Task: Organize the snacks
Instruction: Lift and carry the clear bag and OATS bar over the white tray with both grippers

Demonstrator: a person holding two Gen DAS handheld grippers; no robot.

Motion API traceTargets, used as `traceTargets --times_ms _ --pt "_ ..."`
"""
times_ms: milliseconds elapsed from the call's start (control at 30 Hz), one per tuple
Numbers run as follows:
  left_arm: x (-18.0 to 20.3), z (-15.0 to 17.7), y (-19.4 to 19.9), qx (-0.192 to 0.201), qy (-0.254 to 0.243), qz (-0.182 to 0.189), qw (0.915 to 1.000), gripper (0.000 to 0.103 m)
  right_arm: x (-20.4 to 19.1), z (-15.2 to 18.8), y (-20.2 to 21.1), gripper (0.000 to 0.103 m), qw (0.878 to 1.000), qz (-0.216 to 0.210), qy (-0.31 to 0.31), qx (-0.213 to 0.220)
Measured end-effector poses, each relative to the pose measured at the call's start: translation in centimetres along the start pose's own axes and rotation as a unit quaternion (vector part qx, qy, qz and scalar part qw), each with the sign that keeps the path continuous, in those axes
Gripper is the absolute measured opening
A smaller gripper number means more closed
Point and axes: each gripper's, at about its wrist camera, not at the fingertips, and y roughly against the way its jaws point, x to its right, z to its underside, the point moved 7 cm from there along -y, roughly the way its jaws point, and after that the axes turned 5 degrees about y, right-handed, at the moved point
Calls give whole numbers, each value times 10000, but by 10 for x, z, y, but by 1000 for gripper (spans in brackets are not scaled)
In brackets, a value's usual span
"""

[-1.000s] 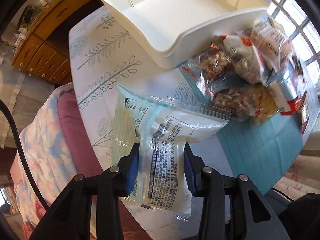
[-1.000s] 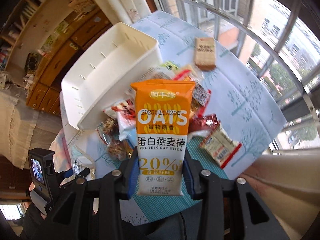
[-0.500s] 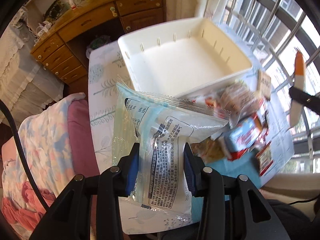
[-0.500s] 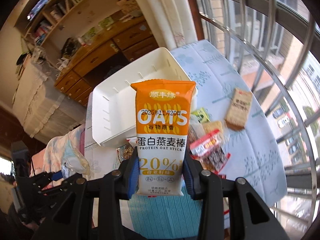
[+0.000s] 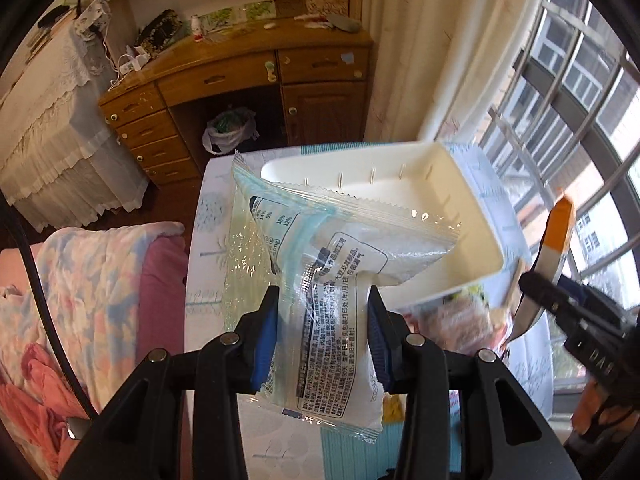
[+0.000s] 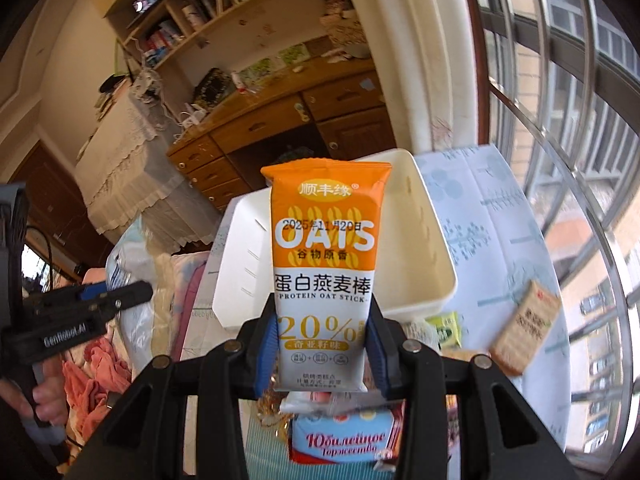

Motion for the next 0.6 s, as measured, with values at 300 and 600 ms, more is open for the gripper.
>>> traceTargets --times_ms 300,600 --pt "9 -34 -23 399 252 470 9978 39 2 -19 -36 40 9993 -139 344 24" --pt "22 -43 -42 531 274 868 9944 41 7 -17 -59 42 9989 -339 266 -164"
